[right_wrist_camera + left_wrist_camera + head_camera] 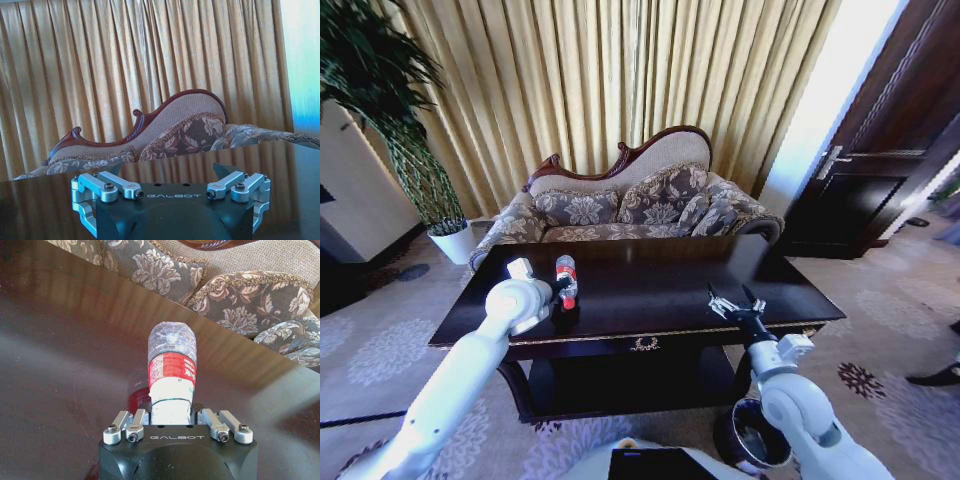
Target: Move to the front of the table and place the trash on the table into the trash bin.
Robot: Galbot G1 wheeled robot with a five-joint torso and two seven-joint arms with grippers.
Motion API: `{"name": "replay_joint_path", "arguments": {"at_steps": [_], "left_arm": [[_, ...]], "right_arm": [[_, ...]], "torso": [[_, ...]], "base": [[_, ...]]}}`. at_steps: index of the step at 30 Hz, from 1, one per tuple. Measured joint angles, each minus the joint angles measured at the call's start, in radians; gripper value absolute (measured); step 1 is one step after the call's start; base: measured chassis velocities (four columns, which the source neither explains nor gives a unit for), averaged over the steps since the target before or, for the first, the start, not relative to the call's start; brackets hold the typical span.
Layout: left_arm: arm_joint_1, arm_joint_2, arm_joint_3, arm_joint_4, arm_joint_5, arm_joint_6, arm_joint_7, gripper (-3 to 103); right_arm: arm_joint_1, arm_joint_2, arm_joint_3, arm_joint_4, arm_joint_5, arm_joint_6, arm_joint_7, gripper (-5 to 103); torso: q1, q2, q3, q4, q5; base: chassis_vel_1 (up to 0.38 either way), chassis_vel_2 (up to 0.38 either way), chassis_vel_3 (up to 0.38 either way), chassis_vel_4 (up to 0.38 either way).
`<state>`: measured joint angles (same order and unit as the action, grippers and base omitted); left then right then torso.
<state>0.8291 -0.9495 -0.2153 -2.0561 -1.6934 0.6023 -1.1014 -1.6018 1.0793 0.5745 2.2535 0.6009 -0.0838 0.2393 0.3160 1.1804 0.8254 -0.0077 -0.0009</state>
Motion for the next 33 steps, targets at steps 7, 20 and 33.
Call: {"name": "replay_joint_path", "arguments": {"at_steps": [7, 20, 33], "left_arm": [[-0.003, 0.015, -0.017, -0.021, 0.002, 0.007, 0.005, 32], [0.007, 0.04, -0.067, -0.066, 0.034, 0.002, 0.064, 32], [0.182, 0.114, -0.146, -0.071, 0.67, -0.092, 0.573, 32]], "right_arm": [[0.001, -0.001, 0.0, -0.001, 0.0, 0.0, 0.0, 100], [-0.002, -0.011, 0.012, 0.023, 0.014, -0.001, 0.0, 100], [-0.003, -0.092, 0.03, 0.151, 0.156, -0.111, 0.107, 100]], "torso": [[0.0, 0.0, 0.0, 0.0005, 0.0001], [0.0, 0.001, -0.001, 0.0003, 0.0008], [0.0, 0.001, -0.001, 0.0004, 0.0009]], "base": [[0.0, 0.0, 0.0, 0.0], [0.0, 0.0, 0.0, 0.0], [0.0, 0.0, 0.0, 0.0]]}}
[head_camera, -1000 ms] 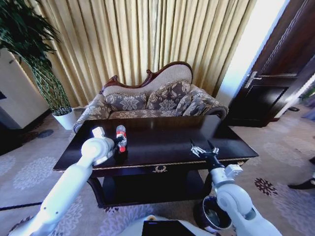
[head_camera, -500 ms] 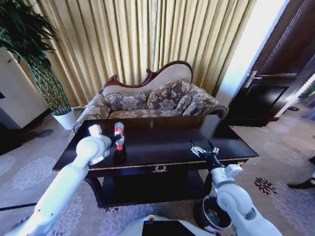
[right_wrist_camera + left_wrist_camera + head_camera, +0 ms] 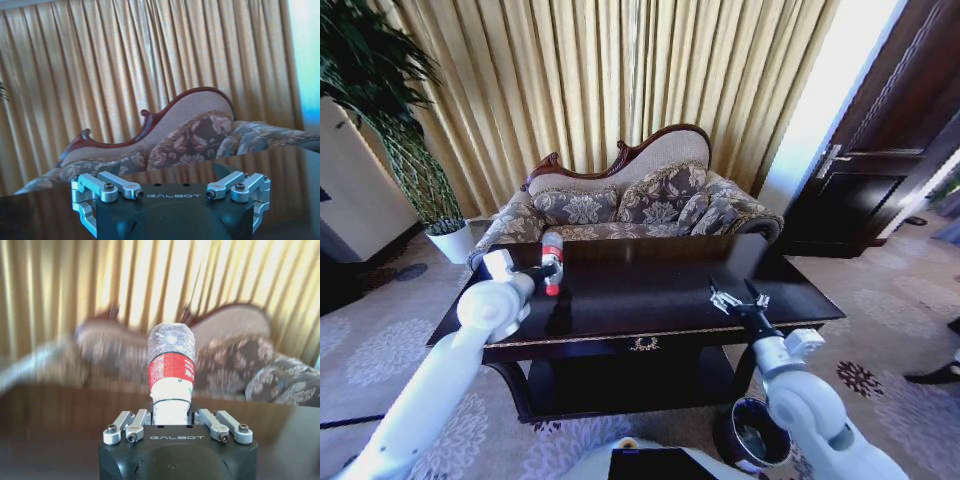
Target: Move to the front of the table and place the trash on the table into the trash bin.
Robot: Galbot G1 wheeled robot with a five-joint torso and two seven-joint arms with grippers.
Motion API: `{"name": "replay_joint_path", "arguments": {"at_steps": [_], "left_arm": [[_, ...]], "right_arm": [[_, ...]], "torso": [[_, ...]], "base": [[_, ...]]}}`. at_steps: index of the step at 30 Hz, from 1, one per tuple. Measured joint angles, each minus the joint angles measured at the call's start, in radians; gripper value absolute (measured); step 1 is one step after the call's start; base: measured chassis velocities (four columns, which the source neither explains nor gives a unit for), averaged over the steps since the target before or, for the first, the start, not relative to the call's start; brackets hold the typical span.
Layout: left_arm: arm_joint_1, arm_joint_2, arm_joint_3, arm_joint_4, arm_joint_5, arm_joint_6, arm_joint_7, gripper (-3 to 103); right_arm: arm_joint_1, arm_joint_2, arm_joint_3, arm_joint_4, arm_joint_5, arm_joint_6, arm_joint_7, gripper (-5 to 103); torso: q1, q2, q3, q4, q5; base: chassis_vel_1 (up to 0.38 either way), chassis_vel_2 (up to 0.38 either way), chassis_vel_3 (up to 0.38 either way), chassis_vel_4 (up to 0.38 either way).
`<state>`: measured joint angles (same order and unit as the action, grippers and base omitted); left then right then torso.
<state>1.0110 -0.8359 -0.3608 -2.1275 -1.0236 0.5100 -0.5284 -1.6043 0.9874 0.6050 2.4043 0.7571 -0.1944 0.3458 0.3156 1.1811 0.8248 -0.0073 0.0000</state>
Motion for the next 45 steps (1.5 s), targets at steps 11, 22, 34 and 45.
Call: {"name": "replay_joint_path", "arguments": {"at_steps": [11, 22, 34, 45], "left_arm": [[0.126, 0.082, -0.048, -0.014, 0.446, -0.332, 0.276, 32], [0.195, 0.131, -0.067, -0.019, 0.682, -0.531, 0.363, 32], [0.221, 0.192, -0.042, -0.083, 0.831, -0.618, 0.362, 32], [0.223, 0.257, -0.017, -0.108, 0.908, -0.655, 0.337, 32]], "right_arm": [[-0.008, -0.162, -0.019, 0.096, 0.11, -0.009, 0.041, 100], [0.032, -0.254, -0.036, 0.099, 0.167, 0.001, 0.053, 100], [0.103, -0.35, -0.128, 0.097, 0.17, 0.032, 0.043, 100], [0.21, -0.401, -0.181, 0.097, 0.241, 0.174, -0.056, 100]], "torso": [[0.0, 0.0, 0.0, -0.0001, 0.0], [0.0, 0.0, 0.0, 0.0, 0.0], [0.0, 0.0, 0.0, -0.0001, 0.0001], [0.0, 0.0, 0.0, -0.0003, 0.0]], "base": [[0.0, 0.0, 0.0, 0.0], [0.0, 0.0, 0.0, 0.0], [0.0, 0.0, 0.0, 0.0], [0.0, 0.0, 0.0, 0.0]]}}
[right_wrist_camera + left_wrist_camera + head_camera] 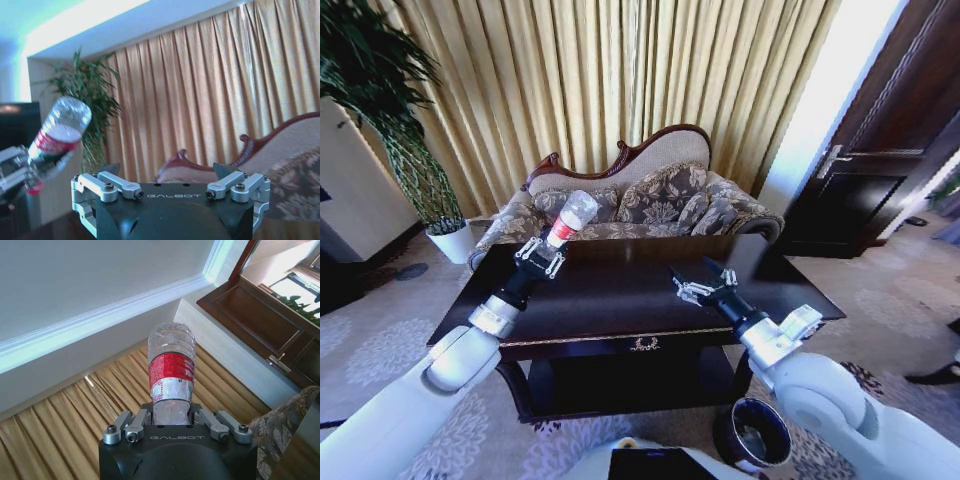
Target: Move to the front of the table and place the trash on the table into the trash bin.
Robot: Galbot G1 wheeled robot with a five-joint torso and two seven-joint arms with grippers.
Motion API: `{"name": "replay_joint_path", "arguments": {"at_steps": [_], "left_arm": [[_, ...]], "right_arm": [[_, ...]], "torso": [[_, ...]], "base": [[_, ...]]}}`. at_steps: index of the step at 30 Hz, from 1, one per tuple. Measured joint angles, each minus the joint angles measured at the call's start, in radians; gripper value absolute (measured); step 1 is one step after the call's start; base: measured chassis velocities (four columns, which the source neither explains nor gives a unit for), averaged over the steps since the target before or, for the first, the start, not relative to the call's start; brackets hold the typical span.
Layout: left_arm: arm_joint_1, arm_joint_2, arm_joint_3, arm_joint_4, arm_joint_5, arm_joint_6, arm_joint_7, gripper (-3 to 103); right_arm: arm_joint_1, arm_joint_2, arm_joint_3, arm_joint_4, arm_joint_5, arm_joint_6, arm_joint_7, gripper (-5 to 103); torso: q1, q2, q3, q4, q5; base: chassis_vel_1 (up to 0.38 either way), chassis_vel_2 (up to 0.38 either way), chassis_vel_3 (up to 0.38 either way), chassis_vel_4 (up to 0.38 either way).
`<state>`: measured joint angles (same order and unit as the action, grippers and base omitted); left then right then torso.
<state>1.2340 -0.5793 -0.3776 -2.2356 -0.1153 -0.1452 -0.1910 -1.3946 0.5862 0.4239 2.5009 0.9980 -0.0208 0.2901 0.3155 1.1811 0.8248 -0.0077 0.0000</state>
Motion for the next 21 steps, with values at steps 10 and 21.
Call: {"name": "replay_joint_path", "arguments": {"at_steps": [10, 21], "left_arm": [[-0.004, 0.07, 0.009, -0.012, 0.09, -0.047, 0.009, 32], [-0.149, 0.043, 0.093, 0.08, 0.121, -0.092, 0.041, 32]], "right_arm": [[0.097, -0.019, -0.029, -0.001, 0.171, 0.014, -0.046, 100], [0.181, -0.052, -0.043, -0.001, 0.299, 0.016, -0.05, 100]], "torso": [[0.0, 0.0, 0.0, 0.0003, 0.0001], [0.0, 0.0, 0.0, 0.0002, 0.0]], "base": [[0.0, 0.0, 0.0, 0.0], [0.0, 0.0, 0.0, 0.0]]}}
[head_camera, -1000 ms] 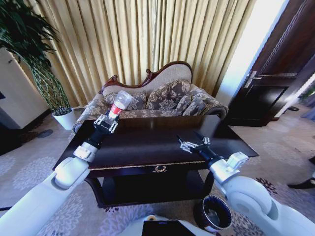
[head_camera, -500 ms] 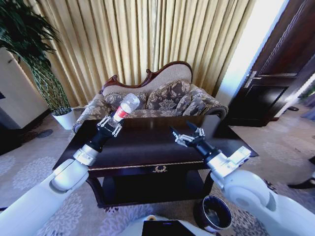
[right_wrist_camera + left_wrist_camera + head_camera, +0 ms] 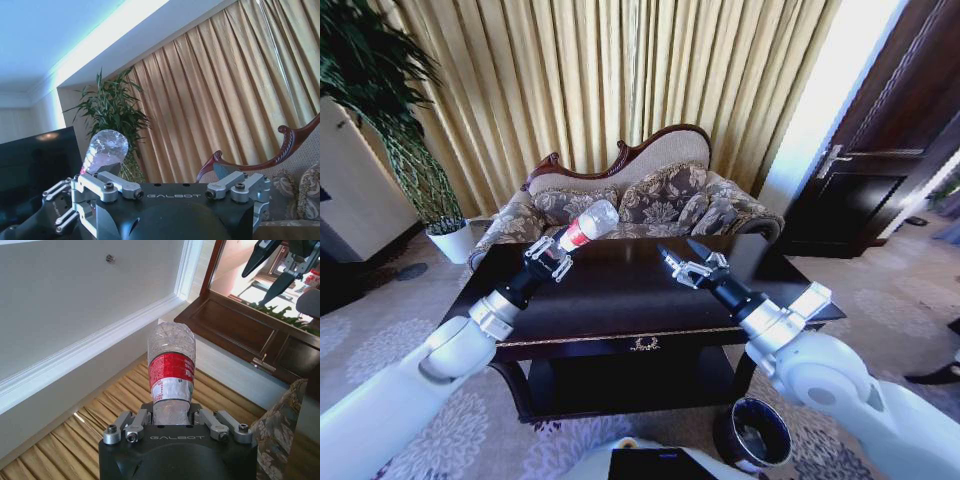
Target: Move to the front of the table and place the trash on the table into the trash bin.
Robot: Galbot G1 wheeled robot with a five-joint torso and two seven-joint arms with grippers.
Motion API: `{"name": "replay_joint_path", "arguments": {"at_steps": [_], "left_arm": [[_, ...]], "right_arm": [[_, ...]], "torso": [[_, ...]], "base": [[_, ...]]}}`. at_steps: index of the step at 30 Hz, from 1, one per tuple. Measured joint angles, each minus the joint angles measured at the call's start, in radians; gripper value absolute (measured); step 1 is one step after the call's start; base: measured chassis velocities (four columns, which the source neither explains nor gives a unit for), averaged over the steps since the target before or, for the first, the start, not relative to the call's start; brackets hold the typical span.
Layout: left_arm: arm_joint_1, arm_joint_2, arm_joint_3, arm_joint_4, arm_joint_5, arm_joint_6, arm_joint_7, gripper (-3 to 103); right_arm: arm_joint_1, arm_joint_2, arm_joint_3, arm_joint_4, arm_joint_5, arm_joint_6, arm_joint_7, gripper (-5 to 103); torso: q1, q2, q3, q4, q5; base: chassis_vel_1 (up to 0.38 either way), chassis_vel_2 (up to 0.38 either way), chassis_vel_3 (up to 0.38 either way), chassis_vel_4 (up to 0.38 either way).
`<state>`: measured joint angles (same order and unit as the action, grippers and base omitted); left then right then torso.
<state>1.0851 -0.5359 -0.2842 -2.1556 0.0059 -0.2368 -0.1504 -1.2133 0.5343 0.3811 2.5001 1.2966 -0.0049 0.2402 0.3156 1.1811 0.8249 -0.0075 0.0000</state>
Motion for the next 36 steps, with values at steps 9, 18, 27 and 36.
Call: {"name": "replay_joint_path", "arguments": {"at_steps": [9, 18, 27, 36], "left_arm": [[-0.129, -0.003, 0.15, 0.001, -0.018, 0.022, 0.004, 32], [-0.275, -0.013, 0.328, 0.011, -0.023, 0.048, -0.003, 32], [-0.339, -0.008, 0.414, 0.007, -0.043, 0.071, -0.004, 32], [-0.481, -0.016, 0.527, 0.007, -0.073, 0.101, -0.008, 32]], "right_arm": [[0.029, 0.006, -0.002, 0.0, 0.057, -0.006, 0.001, 100], [0.015, 0.022, 0.0, 0.0, 0.053, -0.012, -0.007, 100], [0.014, 0.018, 0.02, 0.0, 0.036, -0.013, -0.015, 100], [0.018, 0.018, 0.009, 0.0, 0.019, -0.018, -0.026, 100]], "torso": [[0.0, 0.0, 0.0, 0.0001, 0.0], [0.0, 0.0, 0.0, -0.0001, 0.0001], [0.0, 0.0, 0.0, 0.0001, 0.0], [0.0, 0.0, 0.0, -0.0001, 0.0001]], "base": [[0.0, 0.0, 0.0, 0.0], [0.0, 0.0, 0.0, 0.0], [0.0, 0.0, 0.0, 0.0], [0.0, 0.0, 0.0, 0.0]]}}
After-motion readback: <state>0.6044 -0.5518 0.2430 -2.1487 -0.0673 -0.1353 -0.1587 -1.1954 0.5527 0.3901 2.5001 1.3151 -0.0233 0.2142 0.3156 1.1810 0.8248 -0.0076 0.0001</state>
